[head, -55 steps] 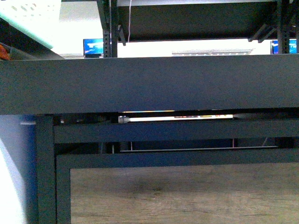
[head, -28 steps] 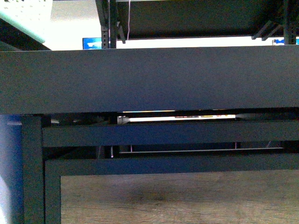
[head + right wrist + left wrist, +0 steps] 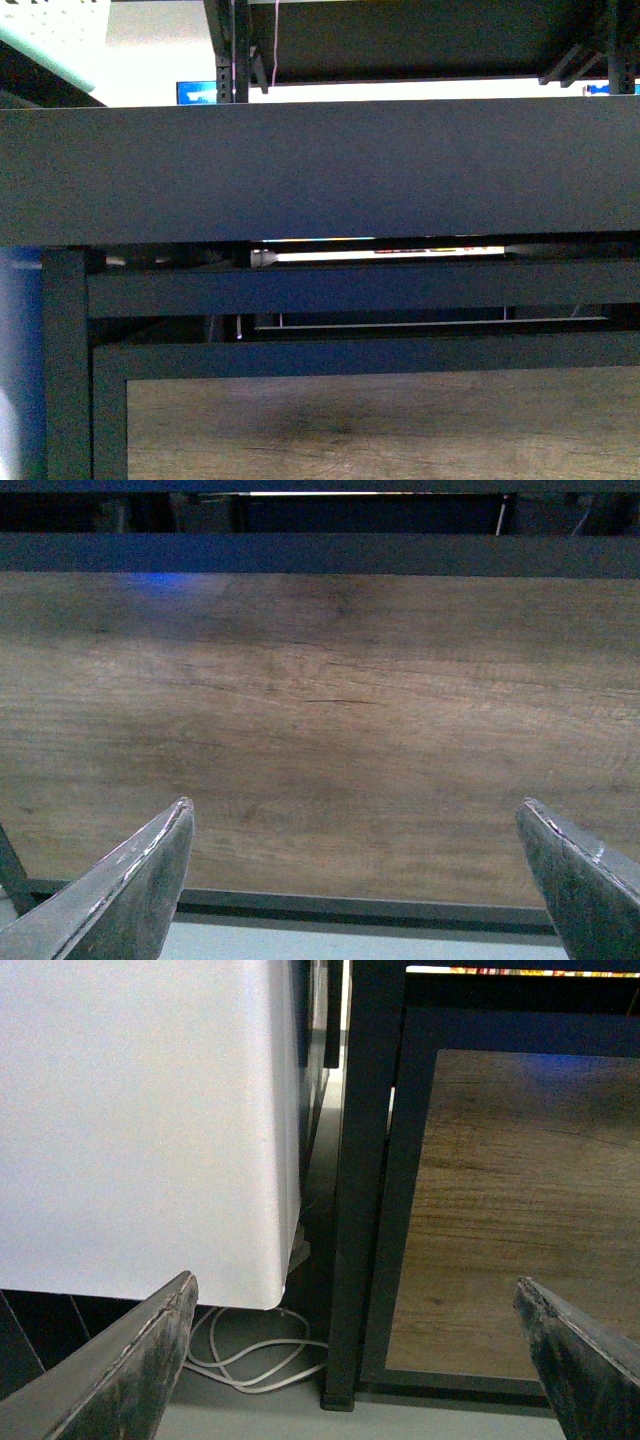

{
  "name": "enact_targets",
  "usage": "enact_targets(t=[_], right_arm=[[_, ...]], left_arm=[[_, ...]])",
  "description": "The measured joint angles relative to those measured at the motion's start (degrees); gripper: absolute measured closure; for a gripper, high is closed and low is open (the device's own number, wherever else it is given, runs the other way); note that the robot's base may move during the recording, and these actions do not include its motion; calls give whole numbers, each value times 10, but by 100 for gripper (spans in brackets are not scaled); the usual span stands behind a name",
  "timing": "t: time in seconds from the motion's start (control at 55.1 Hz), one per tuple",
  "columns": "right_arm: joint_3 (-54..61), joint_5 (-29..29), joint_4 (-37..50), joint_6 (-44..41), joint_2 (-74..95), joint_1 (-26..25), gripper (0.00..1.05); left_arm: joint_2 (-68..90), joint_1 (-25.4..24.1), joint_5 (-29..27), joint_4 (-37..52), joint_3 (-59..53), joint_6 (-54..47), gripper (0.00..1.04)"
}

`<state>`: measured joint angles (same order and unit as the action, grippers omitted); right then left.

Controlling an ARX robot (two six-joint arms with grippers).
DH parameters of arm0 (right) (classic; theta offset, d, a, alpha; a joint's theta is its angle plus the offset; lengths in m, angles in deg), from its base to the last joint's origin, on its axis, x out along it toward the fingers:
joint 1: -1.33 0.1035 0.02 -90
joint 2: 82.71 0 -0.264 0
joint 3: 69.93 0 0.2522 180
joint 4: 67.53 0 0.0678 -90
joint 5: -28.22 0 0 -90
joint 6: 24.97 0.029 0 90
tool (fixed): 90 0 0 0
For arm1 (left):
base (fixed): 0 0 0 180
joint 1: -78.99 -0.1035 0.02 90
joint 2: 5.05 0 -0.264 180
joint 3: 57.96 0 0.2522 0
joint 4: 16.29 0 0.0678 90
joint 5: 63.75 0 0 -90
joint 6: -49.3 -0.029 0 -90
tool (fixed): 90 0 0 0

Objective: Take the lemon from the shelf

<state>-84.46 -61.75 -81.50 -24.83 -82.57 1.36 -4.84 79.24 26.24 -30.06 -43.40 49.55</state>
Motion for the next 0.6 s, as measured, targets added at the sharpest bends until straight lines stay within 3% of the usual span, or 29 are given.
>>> enact_targets(t=[0.599], right_arm=[[0,0,0,0,0,0,8]], left_arm=[[0,0,0,0,0,0,8]])
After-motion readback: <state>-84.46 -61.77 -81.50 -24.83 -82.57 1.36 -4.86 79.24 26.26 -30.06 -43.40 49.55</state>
